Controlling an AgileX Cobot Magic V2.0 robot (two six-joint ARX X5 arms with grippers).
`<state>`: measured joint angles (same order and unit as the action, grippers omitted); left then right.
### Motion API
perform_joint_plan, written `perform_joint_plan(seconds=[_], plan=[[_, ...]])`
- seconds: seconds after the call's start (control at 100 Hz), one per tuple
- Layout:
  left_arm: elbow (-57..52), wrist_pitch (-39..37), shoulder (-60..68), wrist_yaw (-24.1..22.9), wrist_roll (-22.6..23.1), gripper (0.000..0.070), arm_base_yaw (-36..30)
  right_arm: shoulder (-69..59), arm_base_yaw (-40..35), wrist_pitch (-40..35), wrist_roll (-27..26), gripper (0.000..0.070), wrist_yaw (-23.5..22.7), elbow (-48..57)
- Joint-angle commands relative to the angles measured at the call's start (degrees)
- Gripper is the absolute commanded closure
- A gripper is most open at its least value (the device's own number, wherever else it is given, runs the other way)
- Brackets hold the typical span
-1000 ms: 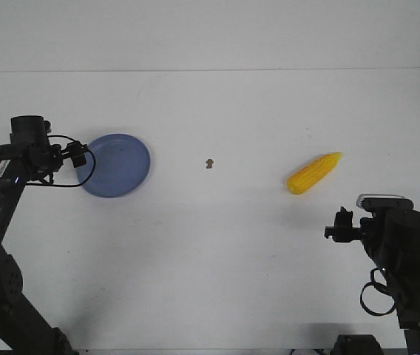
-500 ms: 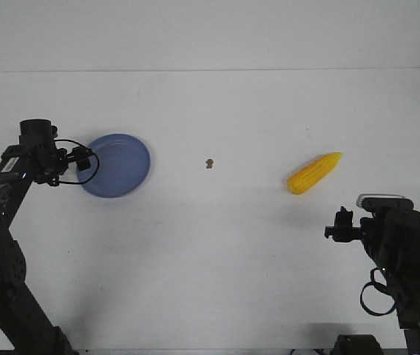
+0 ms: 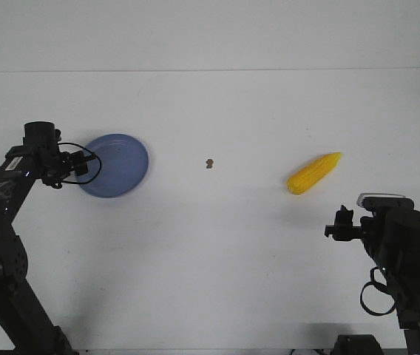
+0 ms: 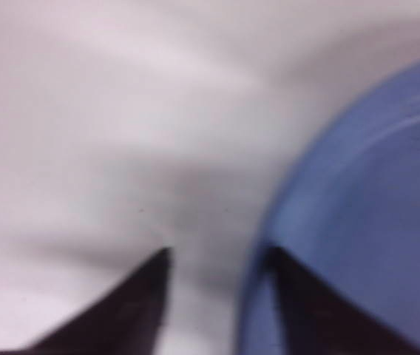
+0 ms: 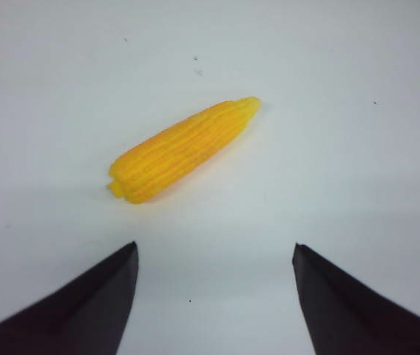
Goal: Place corn on plate with both arms
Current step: 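Grip the blue plate rim with the left gripper and drag it toward the table center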
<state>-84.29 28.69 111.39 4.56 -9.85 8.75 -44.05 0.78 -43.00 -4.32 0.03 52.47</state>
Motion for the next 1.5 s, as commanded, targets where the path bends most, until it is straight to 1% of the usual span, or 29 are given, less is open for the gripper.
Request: perform_joint_plan(seconds=[0.0, 0.08, 0.2, 0.32, 0.38, 0.56, 0.6, 0.84, 1.06, 1.241, 1.341, 1.491], plan=[[-1.0, 0.9, 1.2, 0.1, 0.1, 0.0699, 0.2, -0.3, -0.1, 0.6, -0.4, 0.0256, 0.0, 0.9], [-1.0, 1.2, 1.2, 3.0, 0.0, 0.0694, 0.3, -0.3, -0.1, 0.6, -0.4, 0.0256, 0.0, 0.9], [-1.0, 1.2, 1.0, 9.9, -0.4, 0.0694, 0.8, -0.3, -0.1, 0.5, -0.4, 0.0256, -0.1, 0.9], [-1.0, 1.3, 0.1, 15.5, -1.0, 0.0694, 1.2, -0.3, -0.1, 0.5, -0.4, 0.0256, -0.1, 0.9], [-1.0, 1.5, -1.1, 18.7, -1.0, 0.0695, 1.3, -0.3, -0.1, 0.5, -0.4, 0.0256, -0.1, 0.9], [-1.0, 2.0, -6.2, 26.3, -1.5, 0.0694, 1.2, -0.3, -0.1, 0.5, -0.4, 0.0256, 0.0, 0.9], [-1.0, 2.6, -7.5, 27.5, -1.4, 0.0694, 0.9, -0.3, -0.1, 0.5, -0.4, 0.0256, -0.1, 0.9], [-0.7, 6.9, -13.5, 28.1, 0.0, 0.0694, -3.2, -0.3, -0.1, 0.5, -0.4, 0.0256, 0.0, 0.9], [0.2, 10.4, -14.8, 28.5, 2.6, 0.0694, -11.7, -0.3, -0.1, 0.5, -0.4, 0.0256, 0.0, 0.9], [3.2, 10.2, -14.8, 28.5, 3.5, 0.0694, -20.5, -0.3, -0.1, 0.5, -0.4, 0.0256, 0.0, 0.9], [5.4, 10.2, -14.8, 28.5, 4.7, 0.0694, -24.9, -0.2, -0.1, 0.5, -0.4, 0.0256, 0.0, 0.9], [9.1, 7.7, -14.8, 28.5, 4.6, 0.0694, -29.4, -0.3, -0.1, 0.5, -0.4, 0.0256, 0.0, 0.9]])
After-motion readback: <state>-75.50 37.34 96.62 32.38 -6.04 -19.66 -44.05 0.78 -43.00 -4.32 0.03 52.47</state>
